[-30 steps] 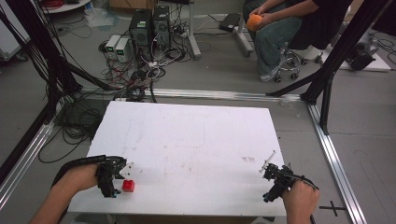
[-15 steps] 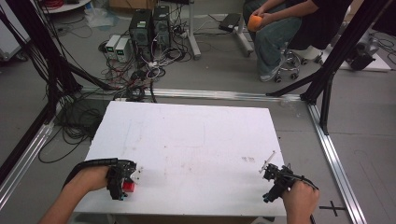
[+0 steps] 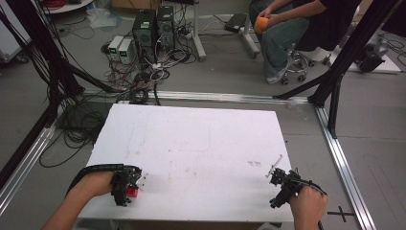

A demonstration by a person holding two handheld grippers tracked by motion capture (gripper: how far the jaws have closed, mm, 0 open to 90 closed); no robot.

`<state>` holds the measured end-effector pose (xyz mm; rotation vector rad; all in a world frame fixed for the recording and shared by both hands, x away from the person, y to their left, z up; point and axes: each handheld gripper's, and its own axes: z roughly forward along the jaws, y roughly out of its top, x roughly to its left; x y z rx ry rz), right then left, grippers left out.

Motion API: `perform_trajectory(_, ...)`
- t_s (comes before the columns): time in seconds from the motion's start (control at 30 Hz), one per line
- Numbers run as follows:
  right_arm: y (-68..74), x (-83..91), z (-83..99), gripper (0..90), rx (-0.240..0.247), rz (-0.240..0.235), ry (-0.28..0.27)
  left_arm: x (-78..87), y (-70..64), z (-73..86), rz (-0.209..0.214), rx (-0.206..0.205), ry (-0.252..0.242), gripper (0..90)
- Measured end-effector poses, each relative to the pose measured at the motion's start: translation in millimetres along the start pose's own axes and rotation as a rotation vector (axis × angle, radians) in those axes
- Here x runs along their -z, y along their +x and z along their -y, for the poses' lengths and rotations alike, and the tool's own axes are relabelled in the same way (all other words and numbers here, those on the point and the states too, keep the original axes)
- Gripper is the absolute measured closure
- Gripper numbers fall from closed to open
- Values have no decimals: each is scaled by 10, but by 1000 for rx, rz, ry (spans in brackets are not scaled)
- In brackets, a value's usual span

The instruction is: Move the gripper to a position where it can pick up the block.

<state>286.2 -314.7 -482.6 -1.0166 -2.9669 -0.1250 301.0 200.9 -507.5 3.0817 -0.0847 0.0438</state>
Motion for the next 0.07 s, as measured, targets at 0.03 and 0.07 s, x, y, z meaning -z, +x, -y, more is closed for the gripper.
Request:
perform_trajectory(0.03,3,6,-2,107,-1,-1,0,5,-3,2,2,8,-1,220)
perform_trajectory(0.07,1,8,-2,107,1,-1,-2,13,-2,5,4,6,0,220)
